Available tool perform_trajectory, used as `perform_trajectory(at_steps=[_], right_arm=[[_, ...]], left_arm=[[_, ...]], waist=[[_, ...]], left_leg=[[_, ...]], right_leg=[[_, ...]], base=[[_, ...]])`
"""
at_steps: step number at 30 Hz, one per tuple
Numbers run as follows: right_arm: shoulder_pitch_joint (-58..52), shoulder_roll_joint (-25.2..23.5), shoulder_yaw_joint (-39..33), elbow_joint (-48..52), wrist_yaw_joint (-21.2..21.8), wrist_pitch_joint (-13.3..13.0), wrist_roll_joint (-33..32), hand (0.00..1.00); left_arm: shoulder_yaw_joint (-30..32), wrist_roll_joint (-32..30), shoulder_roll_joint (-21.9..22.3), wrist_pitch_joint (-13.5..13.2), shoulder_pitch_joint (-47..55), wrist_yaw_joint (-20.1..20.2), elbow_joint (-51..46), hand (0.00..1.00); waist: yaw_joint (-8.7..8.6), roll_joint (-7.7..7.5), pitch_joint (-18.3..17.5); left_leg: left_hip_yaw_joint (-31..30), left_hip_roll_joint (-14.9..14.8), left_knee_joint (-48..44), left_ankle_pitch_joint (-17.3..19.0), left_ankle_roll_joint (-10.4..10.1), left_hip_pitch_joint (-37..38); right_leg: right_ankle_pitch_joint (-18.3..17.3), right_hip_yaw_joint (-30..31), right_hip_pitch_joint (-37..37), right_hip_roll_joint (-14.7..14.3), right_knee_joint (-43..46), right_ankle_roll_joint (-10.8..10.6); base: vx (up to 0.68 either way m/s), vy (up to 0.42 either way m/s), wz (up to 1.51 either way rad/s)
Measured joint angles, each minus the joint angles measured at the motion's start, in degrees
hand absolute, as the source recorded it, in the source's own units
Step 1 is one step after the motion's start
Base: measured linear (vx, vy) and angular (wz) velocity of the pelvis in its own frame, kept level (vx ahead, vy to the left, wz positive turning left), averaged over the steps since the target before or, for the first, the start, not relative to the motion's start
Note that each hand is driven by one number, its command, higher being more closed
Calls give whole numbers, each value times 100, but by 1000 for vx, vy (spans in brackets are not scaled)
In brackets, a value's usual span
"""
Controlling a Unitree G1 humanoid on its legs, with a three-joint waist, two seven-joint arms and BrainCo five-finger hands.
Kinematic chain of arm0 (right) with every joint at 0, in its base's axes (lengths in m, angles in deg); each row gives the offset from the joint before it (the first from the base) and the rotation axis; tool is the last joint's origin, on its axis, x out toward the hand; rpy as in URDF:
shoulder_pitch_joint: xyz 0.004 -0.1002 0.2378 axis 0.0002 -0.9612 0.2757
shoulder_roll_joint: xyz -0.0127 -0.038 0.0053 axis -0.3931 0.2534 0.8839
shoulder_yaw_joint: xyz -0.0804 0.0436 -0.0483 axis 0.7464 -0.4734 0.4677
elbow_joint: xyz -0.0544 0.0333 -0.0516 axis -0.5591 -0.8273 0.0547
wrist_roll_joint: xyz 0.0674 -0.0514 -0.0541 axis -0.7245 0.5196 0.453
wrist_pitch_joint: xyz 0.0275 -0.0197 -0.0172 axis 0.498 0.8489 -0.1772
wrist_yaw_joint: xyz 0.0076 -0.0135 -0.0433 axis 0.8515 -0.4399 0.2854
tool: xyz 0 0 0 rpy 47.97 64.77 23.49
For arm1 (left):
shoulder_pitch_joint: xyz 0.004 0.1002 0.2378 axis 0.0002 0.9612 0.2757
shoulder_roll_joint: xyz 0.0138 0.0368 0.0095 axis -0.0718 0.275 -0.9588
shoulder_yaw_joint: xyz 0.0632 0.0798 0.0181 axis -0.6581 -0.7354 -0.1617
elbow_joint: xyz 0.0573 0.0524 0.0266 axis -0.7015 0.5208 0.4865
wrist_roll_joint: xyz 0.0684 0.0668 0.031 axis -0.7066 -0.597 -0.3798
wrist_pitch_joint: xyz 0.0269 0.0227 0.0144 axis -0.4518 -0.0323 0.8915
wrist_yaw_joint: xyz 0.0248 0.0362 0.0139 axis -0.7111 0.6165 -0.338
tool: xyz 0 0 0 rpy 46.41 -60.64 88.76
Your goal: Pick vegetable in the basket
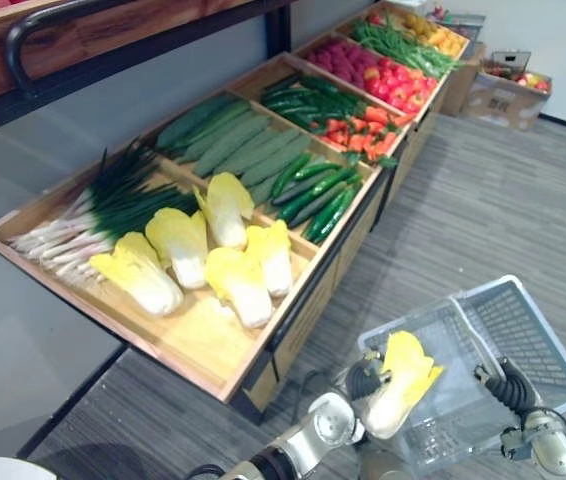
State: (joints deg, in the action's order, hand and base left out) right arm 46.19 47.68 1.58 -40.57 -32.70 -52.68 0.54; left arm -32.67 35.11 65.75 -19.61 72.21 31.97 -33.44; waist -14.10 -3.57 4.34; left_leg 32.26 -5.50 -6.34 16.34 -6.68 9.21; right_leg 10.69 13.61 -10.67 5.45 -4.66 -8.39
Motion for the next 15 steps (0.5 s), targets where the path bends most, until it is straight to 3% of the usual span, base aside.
perform_trajectory(at_steps=[7, 12, 15], right_arm=[[42, -150, -5, -48, -105, 0, 11, 100], [166, -230, -5, -203, -183, 0, 11, 100], [247, -235, -5, -203, -189, -1, 10, 100]], left_arm=[[-235, -1, 25, -5, -129, 113, 55, 0], [-33, -4, 643, -24, -1240, 172, 434, 0], [-229, -3, 733, -70, -1380, 206, 434, 0]], waist=[[5, 5, -1], [19, -21, 17], [-4, -24, 20]], left_leg=[[-83, 1, -5, -1, 1, -14], [-165, 12, -106, 40, 71, -106], [-164, 6, -106, 40, 71, -105]], right_leg=[[4, -74, 24, 34, 2, -7], [-8, -120, 29, 77, 34, 10], [-4, -110, 22, 65, 34, 3]], base=[[-7, -54, 6], [-37, -53, 7], [-8, -59, -2]])
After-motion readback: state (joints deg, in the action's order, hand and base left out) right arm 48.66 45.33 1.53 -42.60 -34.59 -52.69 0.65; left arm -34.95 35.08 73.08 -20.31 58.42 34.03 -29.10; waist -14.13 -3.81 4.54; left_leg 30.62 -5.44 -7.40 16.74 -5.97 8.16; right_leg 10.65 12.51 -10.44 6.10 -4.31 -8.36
